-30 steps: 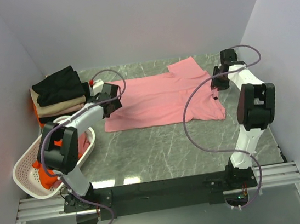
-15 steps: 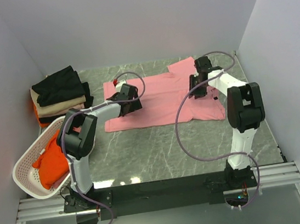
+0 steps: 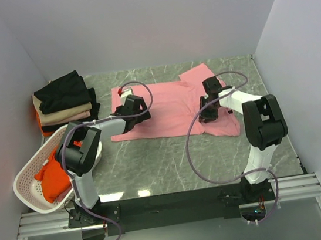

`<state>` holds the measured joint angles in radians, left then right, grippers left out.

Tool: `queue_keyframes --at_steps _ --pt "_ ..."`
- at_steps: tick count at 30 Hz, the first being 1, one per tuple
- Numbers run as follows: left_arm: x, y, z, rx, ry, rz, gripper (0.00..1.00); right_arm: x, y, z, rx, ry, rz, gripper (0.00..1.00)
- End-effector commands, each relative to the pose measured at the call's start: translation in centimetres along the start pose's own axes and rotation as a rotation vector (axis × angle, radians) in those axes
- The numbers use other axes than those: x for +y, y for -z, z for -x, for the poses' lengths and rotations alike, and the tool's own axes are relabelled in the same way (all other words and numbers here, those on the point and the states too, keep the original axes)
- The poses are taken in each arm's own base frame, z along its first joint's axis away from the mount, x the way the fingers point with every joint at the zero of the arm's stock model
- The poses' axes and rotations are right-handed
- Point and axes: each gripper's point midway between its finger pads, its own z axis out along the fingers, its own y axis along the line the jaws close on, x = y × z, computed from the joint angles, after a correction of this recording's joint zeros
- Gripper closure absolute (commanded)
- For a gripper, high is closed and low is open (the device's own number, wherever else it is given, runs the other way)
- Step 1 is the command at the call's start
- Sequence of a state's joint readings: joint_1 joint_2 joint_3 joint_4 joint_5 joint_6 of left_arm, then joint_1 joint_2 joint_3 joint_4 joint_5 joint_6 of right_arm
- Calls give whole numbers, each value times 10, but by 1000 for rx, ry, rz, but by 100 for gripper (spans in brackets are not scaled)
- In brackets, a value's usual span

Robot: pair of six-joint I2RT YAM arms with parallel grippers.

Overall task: Fold and stack the t-shirts
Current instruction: Fold the tshirt

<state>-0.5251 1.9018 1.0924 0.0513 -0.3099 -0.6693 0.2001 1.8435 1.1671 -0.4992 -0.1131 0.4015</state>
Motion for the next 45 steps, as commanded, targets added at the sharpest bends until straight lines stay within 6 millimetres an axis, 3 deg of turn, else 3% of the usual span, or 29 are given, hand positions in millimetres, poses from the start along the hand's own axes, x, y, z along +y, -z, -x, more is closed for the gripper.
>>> queue_keyframes --at_steps 1,11,17,23,26,28,29,31,32,34,35,36,37,39,40,42,43,45 --pt "32 6 -54 159 -29 64 15 -15 3 -47 101 -30 -67 61" --pt "65 30 -89 199 -12 128 14 -37 24 -76 104 -40 -129 60" --pt "70 53 -109 203 -7 165 13 -46 29 -93 106 -64 -143 59" --pt "71 72 -107 192 -3 196 12 -46 36 -104 100 -73 -115 57" --pt "50 85 -74 124 15 155 6 -44 50 -94 49 -60 -107 56" --pt "43 97 -47 71 -3 155 1 -37 66 -75 -11 -41 -92 55" --pt "27 102 -19 18 8 130 1 -33 71 -68 -32 -34 -83 55" --pt "22 109 10 -32 -32 147 1 -22 88 -46 -86 -1 -57 54" --pt "13 110 40 -76 -9 131 1 -19 93 -38 -103 18 -51 54" --pt "14 101 61 -93 -27 144 1 -7 109 -14 -159 37 -24 54" --pt "19 96 88 -124 9 154 1 -3 113 -6 -175 50 -15 54" --pt "27 83 91 -111 -5 180 1 6 124 10 -217 56 5 54" --pt "36 76 114 -132 29 192 1 9 125 18 -227 58 13 54" --pt "52 51 118 -110 27 239 1 21 136 37 -262 58 62 54" --pt "60 44 138 -131 39 250 1 25 135 43 -269 56 80 54" --pt "72 16 131 -84 29 277 2 35 142 53 -294 57 120 54" --pt "75 9 144 -95 35 279 4 41 142 55 -293 63 151 54" --pt "83 -12 135 -55 17 294 6 46 142 57 -293 67 171 54"
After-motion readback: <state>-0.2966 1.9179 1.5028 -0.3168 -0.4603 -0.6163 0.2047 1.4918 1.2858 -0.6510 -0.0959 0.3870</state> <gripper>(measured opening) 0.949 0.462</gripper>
